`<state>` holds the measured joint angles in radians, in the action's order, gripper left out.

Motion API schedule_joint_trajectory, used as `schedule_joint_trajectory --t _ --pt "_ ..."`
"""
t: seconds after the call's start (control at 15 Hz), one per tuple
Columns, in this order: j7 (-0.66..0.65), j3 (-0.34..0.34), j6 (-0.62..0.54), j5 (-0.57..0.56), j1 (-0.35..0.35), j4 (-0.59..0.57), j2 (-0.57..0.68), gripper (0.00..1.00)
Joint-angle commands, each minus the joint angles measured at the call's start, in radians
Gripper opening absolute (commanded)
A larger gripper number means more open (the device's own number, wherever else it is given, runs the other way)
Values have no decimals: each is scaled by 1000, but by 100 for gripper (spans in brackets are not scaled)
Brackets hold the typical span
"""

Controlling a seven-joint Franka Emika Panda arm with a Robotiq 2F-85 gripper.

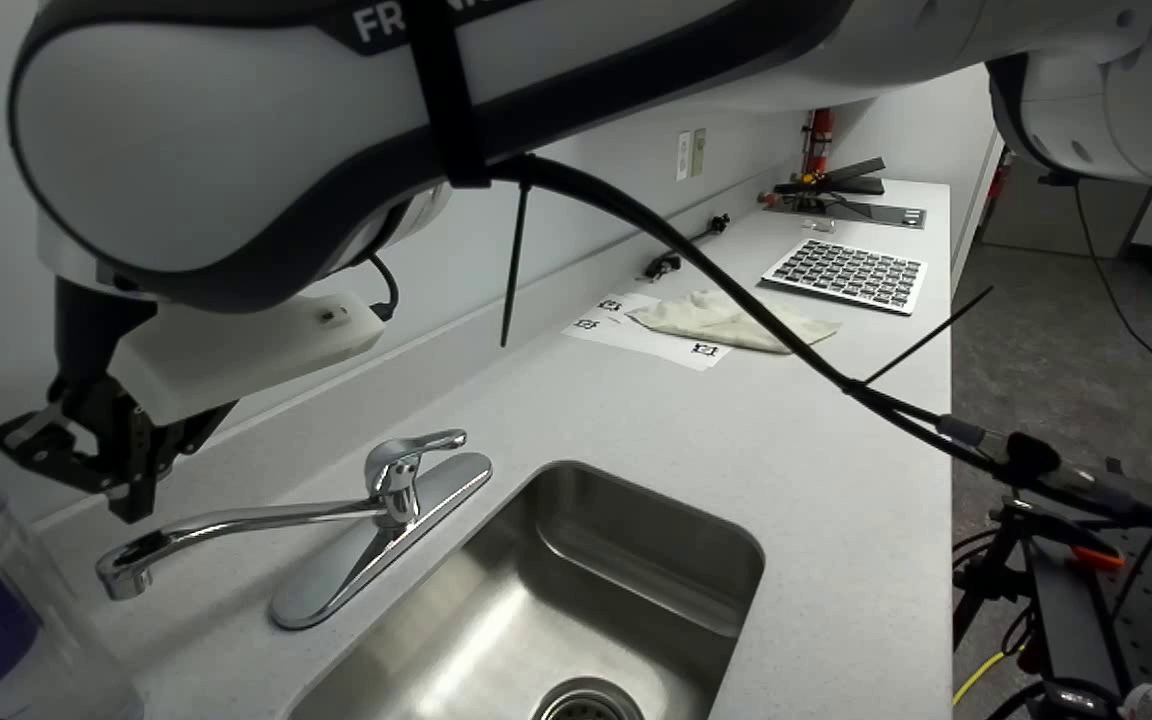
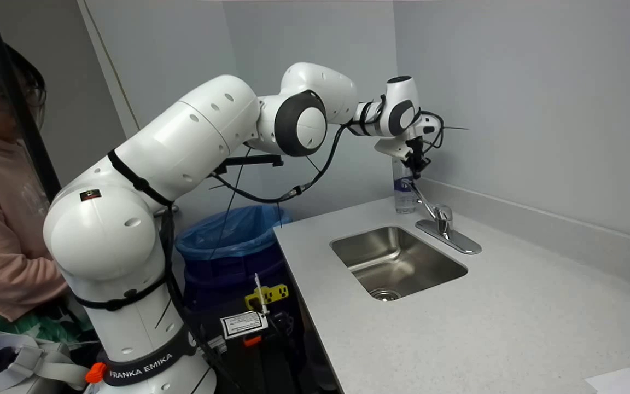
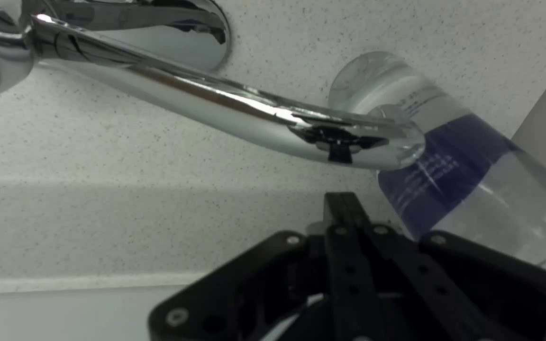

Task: Close the tap and move the spout to the right

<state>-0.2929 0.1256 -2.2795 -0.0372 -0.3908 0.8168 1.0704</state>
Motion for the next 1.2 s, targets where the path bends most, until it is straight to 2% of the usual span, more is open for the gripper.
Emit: schedule_joint_trajectory --t 0.0,0.67,1.13 --pt "40 34 50 24 13 -57 33 0" --pt "101 116 136 43 54 21 -20 0" --pt "98 112 151 18 57 50 -44 0"
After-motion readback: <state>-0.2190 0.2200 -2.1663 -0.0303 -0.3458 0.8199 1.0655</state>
